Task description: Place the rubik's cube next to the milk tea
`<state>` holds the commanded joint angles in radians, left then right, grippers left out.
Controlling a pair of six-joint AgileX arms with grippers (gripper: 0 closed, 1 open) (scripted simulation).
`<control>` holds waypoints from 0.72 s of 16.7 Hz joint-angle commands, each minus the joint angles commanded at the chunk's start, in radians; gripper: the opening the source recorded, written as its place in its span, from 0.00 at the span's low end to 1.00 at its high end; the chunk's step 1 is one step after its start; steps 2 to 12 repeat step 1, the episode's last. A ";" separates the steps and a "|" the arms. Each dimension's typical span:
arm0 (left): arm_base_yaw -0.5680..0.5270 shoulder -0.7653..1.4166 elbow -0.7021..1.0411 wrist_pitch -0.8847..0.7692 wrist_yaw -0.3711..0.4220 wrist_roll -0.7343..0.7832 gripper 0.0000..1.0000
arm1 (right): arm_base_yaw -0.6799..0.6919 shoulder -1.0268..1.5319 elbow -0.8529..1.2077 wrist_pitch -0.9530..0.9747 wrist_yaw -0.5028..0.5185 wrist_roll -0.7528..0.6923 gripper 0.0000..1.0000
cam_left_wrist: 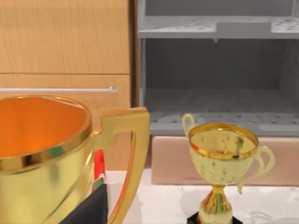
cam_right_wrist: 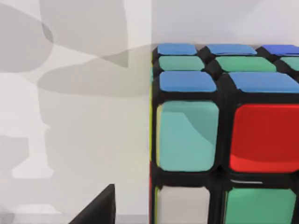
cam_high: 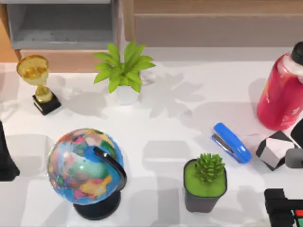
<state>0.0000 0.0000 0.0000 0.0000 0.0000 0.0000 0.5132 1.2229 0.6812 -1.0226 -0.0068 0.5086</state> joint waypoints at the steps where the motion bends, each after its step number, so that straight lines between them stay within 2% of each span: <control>1: 0.000 0.000 0.000 0.000 0.000 0.000 1.00 | 0.000 0.000 0.000 0.000 0.000 0.000 1.00; 12: 0.000 0.000 0.000 0.000 0.000 0.000 1.00 | 0.000 0.000 0.000 0.000 0.000 0.000 1.00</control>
